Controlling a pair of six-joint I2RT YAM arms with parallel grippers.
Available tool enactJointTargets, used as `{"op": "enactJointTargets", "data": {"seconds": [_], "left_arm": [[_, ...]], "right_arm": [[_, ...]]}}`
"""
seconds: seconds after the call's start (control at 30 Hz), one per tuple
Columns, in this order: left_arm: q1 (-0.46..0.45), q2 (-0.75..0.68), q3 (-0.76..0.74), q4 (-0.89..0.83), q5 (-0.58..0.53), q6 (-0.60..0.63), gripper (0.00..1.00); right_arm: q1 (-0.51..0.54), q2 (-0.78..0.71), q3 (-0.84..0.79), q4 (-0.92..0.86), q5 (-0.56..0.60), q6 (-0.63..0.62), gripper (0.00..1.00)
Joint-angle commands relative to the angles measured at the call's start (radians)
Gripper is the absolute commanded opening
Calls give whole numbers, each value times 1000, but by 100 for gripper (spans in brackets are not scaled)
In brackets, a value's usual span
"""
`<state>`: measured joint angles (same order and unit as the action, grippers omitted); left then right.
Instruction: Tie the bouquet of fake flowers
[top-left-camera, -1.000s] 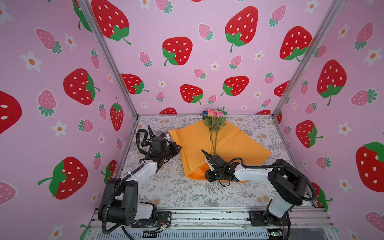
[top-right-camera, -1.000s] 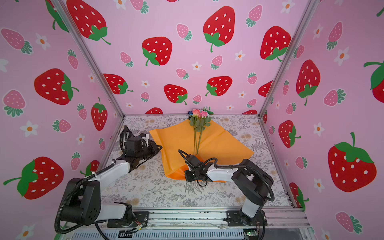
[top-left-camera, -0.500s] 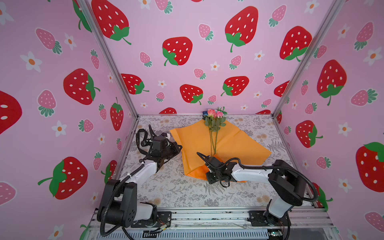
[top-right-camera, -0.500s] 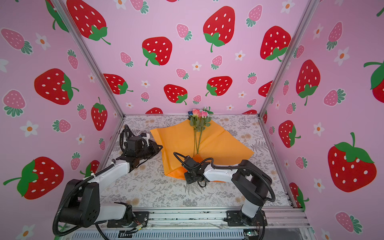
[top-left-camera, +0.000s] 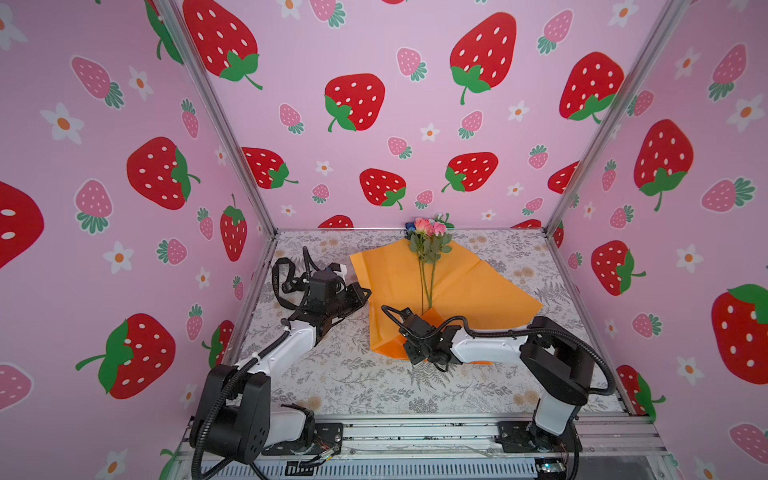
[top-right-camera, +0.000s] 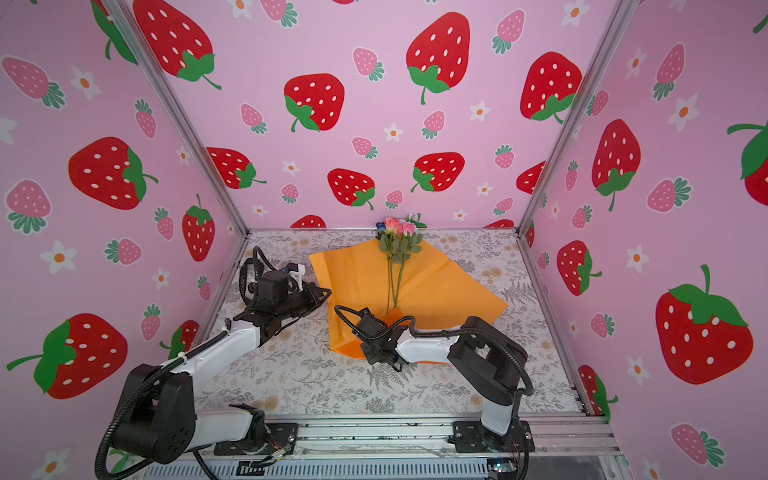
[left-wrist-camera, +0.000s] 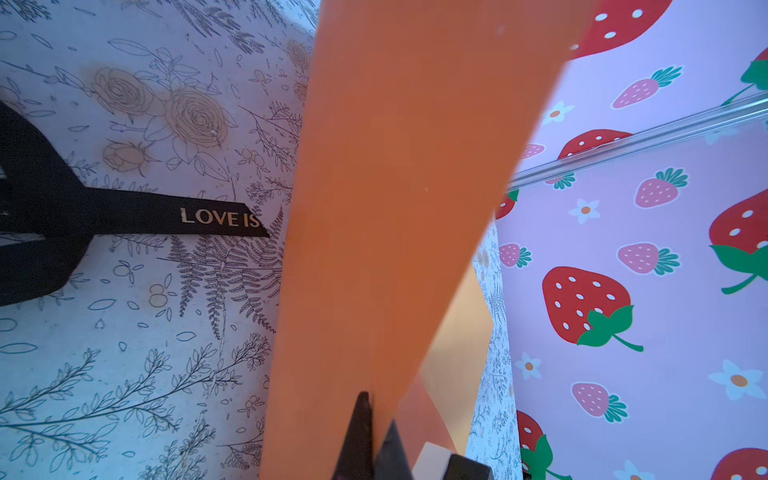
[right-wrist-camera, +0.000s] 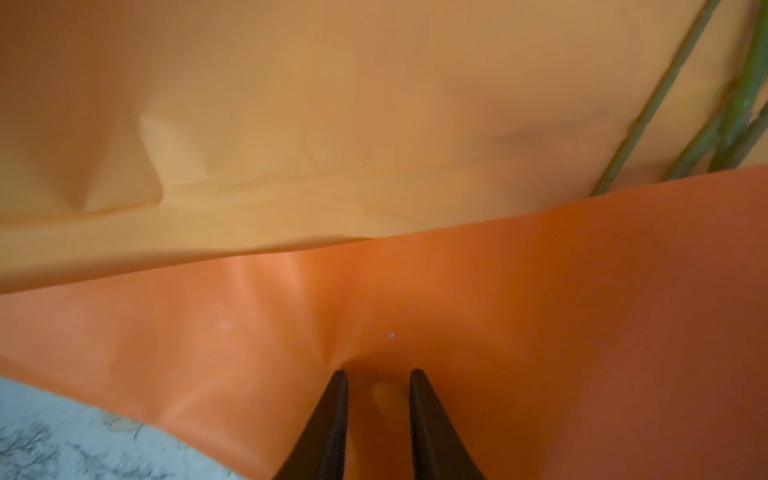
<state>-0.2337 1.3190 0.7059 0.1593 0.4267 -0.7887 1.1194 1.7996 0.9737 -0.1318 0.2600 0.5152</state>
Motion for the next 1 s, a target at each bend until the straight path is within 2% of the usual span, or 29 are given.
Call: {"op": "enactJointTargets", "data": {"seconds": [0.0, 0.4, 0.7, 0.83, 0.97], "left_arm": [[-12, -6, 51, 16, -2, -20, 0], [-40, 99, 189, 63, 21, -95, 0], [-121, 240, 321, 80, 58, -101, 0], [-159, 300, 367, 80, 69, -98, 0], [-194, 362, 417, 78, 72, -92, 0]], "right_arm": [[4, 23, 14, -27, 51, -19, 26], [-15, -113, -58, 30, -5, 23, 31], [-41, -152, -143, 60, -35, 76, 32], [-50, -198, -168, 49, -15, 110, 32], [-77, -271, -200, -12, 62, 187, 34]]}}
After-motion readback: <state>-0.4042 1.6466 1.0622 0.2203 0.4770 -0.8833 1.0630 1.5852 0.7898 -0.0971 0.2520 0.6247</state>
